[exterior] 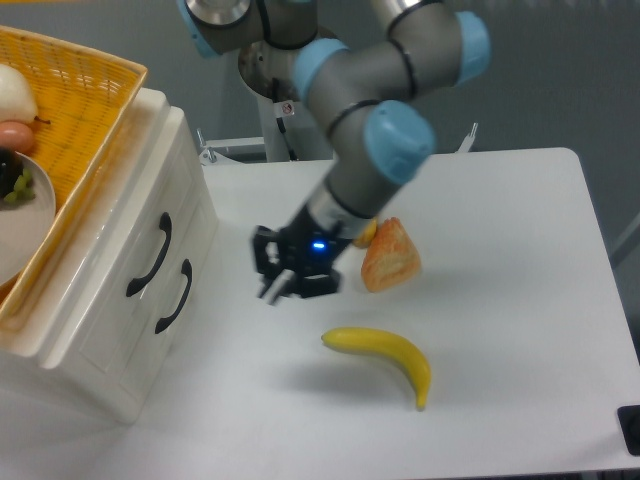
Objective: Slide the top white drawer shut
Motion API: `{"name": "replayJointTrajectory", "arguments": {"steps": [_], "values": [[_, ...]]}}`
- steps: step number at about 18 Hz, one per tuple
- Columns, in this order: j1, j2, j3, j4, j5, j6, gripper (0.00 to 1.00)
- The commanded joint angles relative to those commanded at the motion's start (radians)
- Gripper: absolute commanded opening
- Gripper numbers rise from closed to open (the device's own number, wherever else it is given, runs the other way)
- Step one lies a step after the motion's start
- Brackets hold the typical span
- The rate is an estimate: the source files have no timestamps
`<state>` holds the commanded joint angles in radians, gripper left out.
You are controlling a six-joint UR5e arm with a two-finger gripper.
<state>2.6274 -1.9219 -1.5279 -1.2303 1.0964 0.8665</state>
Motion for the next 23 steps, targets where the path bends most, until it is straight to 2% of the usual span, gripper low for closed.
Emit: {"name": "replayJointTrajectory", "arguments": {"steps": [1, 3, 4, 7, 11, 15, 17, 19, 21, 23], "values": [[0.031, -0.014, 0.009, 0.014, 0.009, 0.038, 0.69], [0.092, -0.040, 0.020, 0.023, 0.020, 0.144, 0.93], [0.130, -0.051, 0.023, 0.022, 0.048, 0.207, 1.00], [0.204, -0.092, 0.040, 0.032, 0.159, 0.328, 1.00], [0.238, -0.135, 0.080, 0.040, 0.351, 0.413, 1.00], [0.249, -0.144, 0.084, 0.043, 0.394, 0.437, 1.00], [0.244, -0.164, 0.110, 0.045, 0.451, 0.447, 1.00], [0.235, -0.178, 0.140, 0.043, 0.462, 0.453, 1.00], [0.232, -0.169, 0.138, 0.040, 0.462, 0.532, 1.00], [0.218, -0.155, 0.137, 0.043, 0.461, 0.671, 1.00]]}}
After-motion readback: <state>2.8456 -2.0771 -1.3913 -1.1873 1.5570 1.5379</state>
